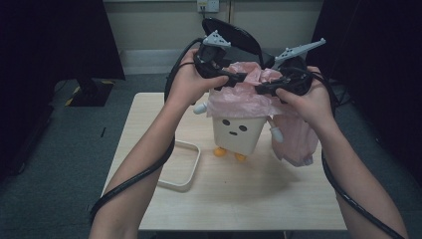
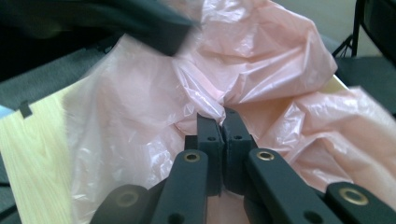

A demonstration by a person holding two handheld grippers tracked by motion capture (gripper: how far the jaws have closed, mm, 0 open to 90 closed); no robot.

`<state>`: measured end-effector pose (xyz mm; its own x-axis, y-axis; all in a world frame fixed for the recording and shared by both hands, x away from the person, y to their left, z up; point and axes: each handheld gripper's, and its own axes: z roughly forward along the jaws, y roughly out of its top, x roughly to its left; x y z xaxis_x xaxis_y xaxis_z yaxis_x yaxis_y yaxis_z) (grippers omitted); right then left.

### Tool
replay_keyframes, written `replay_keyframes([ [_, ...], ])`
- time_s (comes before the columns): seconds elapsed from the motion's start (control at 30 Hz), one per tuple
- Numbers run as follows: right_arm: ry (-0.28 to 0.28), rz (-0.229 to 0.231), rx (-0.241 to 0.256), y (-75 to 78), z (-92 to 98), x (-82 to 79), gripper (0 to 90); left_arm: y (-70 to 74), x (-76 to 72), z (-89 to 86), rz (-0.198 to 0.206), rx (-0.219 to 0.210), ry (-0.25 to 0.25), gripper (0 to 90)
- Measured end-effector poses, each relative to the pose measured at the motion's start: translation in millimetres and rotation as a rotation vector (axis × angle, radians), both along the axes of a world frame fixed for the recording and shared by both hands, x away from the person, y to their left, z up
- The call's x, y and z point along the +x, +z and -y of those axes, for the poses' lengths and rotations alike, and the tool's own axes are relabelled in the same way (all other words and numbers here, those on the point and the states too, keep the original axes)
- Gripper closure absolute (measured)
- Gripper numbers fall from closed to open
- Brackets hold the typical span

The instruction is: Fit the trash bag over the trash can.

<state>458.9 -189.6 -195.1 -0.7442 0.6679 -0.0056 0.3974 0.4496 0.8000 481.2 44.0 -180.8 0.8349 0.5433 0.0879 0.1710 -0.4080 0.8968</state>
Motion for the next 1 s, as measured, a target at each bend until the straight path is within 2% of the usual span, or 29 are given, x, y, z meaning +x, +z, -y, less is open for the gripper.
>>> replay_keyframes([
  [0.07, -0.039, -0.015, -0.003, -7.0, 4.5, 9.8, 88.6, -1.6, -2.3, 3.7, -0.006, 0.028, -0.019, 29.9],
  [0.13, -0.057, -0.035, 0.016, -13.4, 5.7, 16.6, 88.7, -7.2, -3.7, 9.9, -0.022, 0.066, -0.048, 27.9],
  [0.17, -0.063, -0.038, 0.009, -15.6, 3.8, 18.0, 88.6, -9.6, -3.4, 11.8, -0.029, 0.082, -0.058, 27.7],
  [0.27, -0.067, -0.031, -0.054, -20.6, -4.4, 20.4, 88.4, -21.0, 0.6, 17.8, -0.051, 0.127, -0.086, 31.8],
  [0.37, -0.037, -0.043, -0.051, -22.6, -7.8, 21.1, 85.9, -30.3, 5.3, 21.3, -0.071, 0.170, -0.053, 39.8],
  [0.47, -0.013, -0.055, -0.052, -24.4, -8.0, 19.5, 66.6, -38.4, 7.1, 25.4, -0.109, 0.201, -0.056, 53.2],
  [0.5, 0.001, -0.059, -0.059, -25.2, -8.0, 18.3, 59.2, -40.8, 7.6, 26.5, -0.115, 0.234, -0.058, 61.8],
  [0.53, 0.017, -0.047, -0.078, -25.7, -7.8, 16.4, 52.9, -43.4, 8.2, 27.7, -0.124, 0.255, -0.050, 65.1],
  [0.6, 0.016, -0.002, -0.101, -22.3, -3.8, 11.2, 42.6, -45.7, 9.4, 29.1, -0.129, 0.267, -0.051, 71.2],
  [0.63, 0.009, 0.009, -0.095, -20.3, -1.3, 9.8, 39.6, -45.5, 9.6, 29.6, -0.133, 0.255, -0.051, 71.0],
  [0.67, -0.001, 0.026, -0.083, -16.6, 3.3, 7.7, 35.4, -45.2, 9.6, 29.8, -0.139, 0.261, -0.052, 73.1],
  [0.73, -0.023, 0.052, -0.085, -10.3, 12.4, 5.2, 31.7, -44.9, 9.5, 30.4, -0.138, 0.269, -0.047, 73.4],
  [0.8, -0.071, 0.068, -0.081, -5.2, 24.5, 5.8, 29.7, -44.8, 9.3, 31.0, -0.143, 0.272, -0.042, 73.7],
  [0.87, -0.079, 0.025, -0.047, -5.9, 35.0, 9.0, 29.7, -44.7, 9.1, 31.5, -0.142, 0.274, -0.043, 74.6],
  [0.93, -0.104, 0.008, -0.079, -10.9, 41.0, 11.2, 29.1, -44.7, 9.0, 31.5, -0.144, 0.272, -0.045, 74.8],
  [1.0, -0.110, -0.026, -0.026, -14.1, 44.8, 12.7, 29.7, -44.7, 9.1, 31.7, -0.143, 0.273, -0.045, 74.9],
])
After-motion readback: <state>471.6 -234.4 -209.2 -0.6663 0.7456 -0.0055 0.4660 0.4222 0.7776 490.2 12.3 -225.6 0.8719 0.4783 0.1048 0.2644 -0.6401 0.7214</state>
